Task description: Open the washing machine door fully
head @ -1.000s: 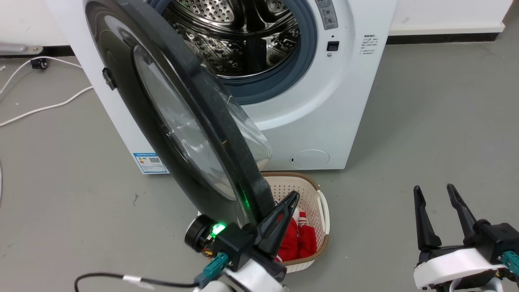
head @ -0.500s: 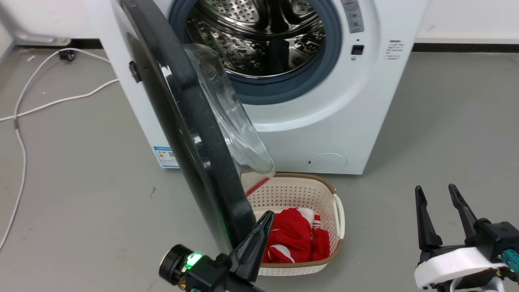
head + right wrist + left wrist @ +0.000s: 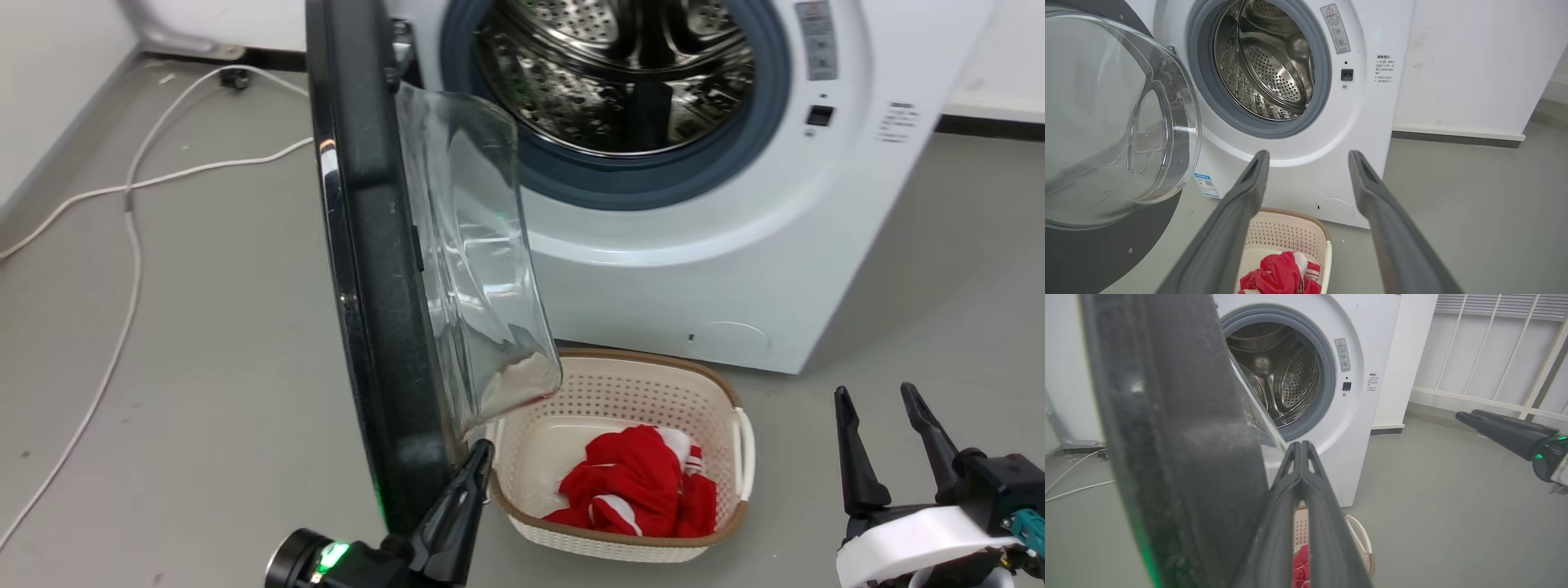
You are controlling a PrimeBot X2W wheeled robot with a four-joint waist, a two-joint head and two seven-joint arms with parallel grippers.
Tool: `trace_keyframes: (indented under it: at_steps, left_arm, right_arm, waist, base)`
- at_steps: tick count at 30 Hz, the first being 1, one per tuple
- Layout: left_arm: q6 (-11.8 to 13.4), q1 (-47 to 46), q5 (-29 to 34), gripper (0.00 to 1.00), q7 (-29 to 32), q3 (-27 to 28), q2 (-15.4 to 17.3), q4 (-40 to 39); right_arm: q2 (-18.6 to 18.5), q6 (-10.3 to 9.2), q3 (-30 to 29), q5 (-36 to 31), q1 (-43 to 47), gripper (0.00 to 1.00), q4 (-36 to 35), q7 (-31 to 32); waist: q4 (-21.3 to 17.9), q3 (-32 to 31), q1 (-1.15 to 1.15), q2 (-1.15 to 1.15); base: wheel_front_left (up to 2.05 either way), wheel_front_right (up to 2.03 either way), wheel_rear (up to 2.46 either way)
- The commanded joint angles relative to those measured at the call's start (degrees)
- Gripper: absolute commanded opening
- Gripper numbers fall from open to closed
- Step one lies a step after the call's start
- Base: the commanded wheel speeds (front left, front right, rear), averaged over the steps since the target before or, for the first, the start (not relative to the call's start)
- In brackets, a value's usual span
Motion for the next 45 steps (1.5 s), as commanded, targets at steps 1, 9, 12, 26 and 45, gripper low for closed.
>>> trace_keyframes:
  at_steps: [1, 9, 12, 26, 45]
  left_arm:
    - [0.9, 0.5, -0.3, 0.00, 0.1, 1.0, 0.6, -0.2]
    - [3.3, 2.4, -1.5, 0.00, 0.3, 4.2, 2.0, -1.0]
    - [4.3, 2.9, -2.4, 0.00, 0.1, 6.3, 2.5, -0.1]
    - [6.8, 0.6, -9.3, 0.00, -1.1, 19.7, 3.5, 6.0]
    - [1.5, -6.8, -7.0, 0.00, -1.2, 38.0, 5.4, 16.0]
  right_arm:
    - [0.1, -0.04, -0.1, 0.3, 0.2, 1.00, -0.4, 0.1]
    - [0.1, -0.04, 0.2, 0.3, 0.5, 1.00, -0.9, 0.6]
    - [0.1, -0.04, 0.3, 0.0, 0.2, 1.00, -1.3, 0.9]
    - [0.1, -0.04, 0.3, 0.2, 0.0, 1.00, -1.9, 1.7]
    - [0.1, -0.04, 1.1, 0.2, -1.9, 1.00, -1.6, 0.8]
  waist:
    - [1.5, 0.0, 0.00, 0.00]
    - [5.5, 0.2, 0.00, 0.00]
    - [6.1, 0.6, 0.00, 0.00]
    - [5.7, 2.0, 0.00, 0.00]
    - [2.6, 4.3, 0.00, 0.00]
  base:
    - [0.00, 0.00, 0.00]
    - [0.00, 0.00, 0.00]
    - [0.00, 0.00, 0.00]
    - [0.00, 0.00, 0.00]
    - [0.00, 0.00, 0.00]
